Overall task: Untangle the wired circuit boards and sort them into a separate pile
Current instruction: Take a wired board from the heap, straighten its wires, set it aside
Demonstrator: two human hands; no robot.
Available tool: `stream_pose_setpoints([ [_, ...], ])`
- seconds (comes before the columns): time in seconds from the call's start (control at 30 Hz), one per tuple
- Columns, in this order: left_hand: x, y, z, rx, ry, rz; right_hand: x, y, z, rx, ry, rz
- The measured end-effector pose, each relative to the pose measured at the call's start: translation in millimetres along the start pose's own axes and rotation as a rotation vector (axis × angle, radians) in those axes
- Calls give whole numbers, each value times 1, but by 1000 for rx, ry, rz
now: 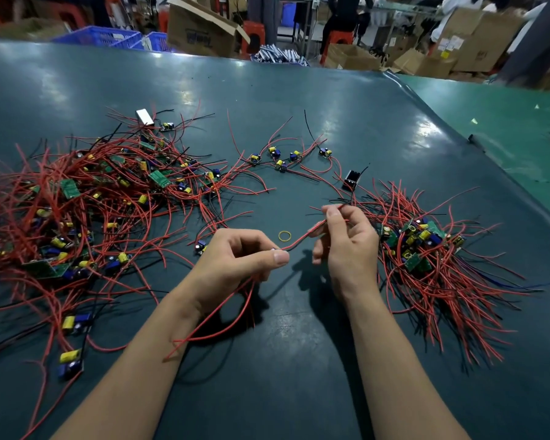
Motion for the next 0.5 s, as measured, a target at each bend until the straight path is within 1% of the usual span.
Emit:
stream_pose_setpoints([
  [0.07,0,0,2,-41,2,-6,-1,2,1,-3,62,-62],
  [0.17,0,1,12,-128,35,-33,-3,2,-2,15,42,-98],
  [0.23,0,3,18,-171,41,-57,-1,0,-5,66,-29,-64],
  [0.37,-2,4,22,-220,60,-118,10,-2,-7,141,-171,70],
  [0.47,3,7,23,-267,142,-84,13,-4,-10,167,-226,131],
  [0.5,5,7,22,-242,187,-66,14,-6,-10,177,-238,158],
])
Point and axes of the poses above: each hand's wrist, its own y-axis away from the middle knuckle, its own z-axis out of the palm, x = y × z, the point moved 6 cm from there along -y, towards the middle knuckle, and after that the axes turned 7 degrees about -z, right-handed, at the moved point
